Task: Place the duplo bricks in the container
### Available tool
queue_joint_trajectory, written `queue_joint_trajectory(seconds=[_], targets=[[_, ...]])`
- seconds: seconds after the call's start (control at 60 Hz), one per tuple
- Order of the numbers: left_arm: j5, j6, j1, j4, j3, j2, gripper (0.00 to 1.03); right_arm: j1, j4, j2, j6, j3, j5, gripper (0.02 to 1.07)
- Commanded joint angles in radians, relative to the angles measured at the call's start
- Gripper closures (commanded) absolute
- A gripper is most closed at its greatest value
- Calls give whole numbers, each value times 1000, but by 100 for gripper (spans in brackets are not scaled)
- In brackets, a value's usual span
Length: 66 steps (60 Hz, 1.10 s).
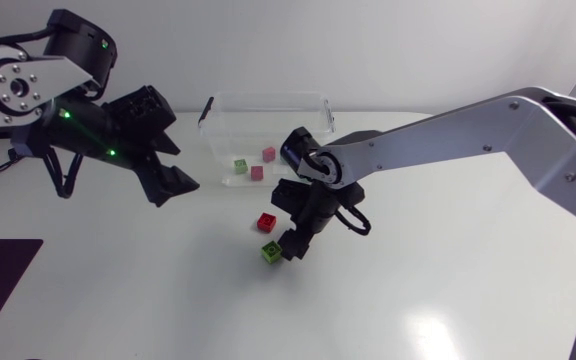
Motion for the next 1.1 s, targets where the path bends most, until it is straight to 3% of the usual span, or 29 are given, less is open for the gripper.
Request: queue_joint_trajectory(seconds=[0.0,0.167,0.25,0.567,0.817,1.083], targets=[[4,36,-5,-9,-55,-10,6,8,-20,35,-27,22,-15,63],[6,24,-83,-3,-101,24,5,15,-18,47,-25,23,-16,88],[6,-1,-138,23,-123,59,5,15,-17,29,-18,11,-16,91],[-1,-99,-275,106,-113,262,5,-40,3,-244,13,-104,-15,92],[-16,-162,-304,155,-70,368,5,-98,26,-364,67,-82,-15,92],[-24,-229,-319,228,-27,438,6,-173,131,-387,146,-66,-23,92]])
